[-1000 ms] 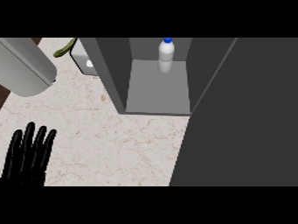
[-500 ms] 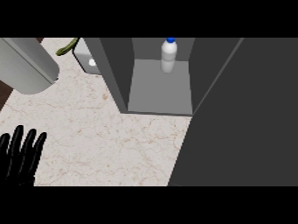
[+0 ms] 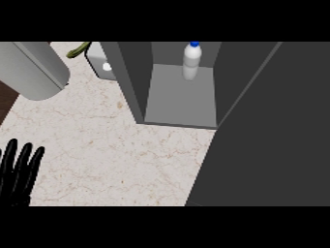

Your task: Pick up the bottled water, place it into the cabinet and close the cabinet

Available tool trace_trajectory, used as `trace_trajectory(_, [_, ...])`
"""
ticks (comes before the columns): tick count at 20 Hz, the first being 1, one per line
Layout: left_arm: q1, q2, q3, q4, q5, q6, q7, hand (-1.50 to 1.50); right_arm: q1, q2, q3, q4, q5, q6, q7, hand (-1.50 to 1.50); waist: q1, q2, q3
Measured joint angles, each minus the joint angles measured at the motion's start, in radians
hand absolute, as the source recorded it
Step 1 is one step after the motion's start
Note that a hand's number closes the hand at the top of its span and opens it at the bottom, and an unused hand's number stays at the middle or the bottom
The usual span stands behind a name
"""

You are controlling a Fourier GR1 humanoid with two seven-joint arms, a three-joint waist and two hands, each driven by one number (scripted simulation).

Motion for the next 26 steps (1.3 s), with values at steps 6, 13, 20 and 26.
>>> trace_trajectory(6, [0.011, 0.008, 0.008, -0.004, 0.009, -0.024, -0.007, -1.5, 0.004, 0.006, -0.009, 0.006, -0.034, -0.004, 0.001, 1.5, 0.02, 0.01, 0.0])
trace_trajectory(13, [0.009, 0.021, 0.015, -0.008, 0.015, -0.057, -0.012, -1.5, 0.014, 0.022, -0.016, 0.051, -0.177, 0.017, 0.018, 1.5, 0.06, 0.029, -0.001])
trace_trajectory(20, [0.003, 0.036, 0.02, -0.008, 0.018, -0.091, -0.013, -1.5, 0.039, 0.04, -0.011, 0.126, -0.436, 0.044, 0.077, 1.5, 0.094, 0.043, -0.002])
trace_trajectory(26, [0.023, 0.041, 0.039, 0.0, 0.027, -0.099, -0.021, -1.5, 0.085, 0.048, -0.063, 0.134, -0.483, -0.027, 0.045, 1.5, 0.062, 0.034, 0.0])
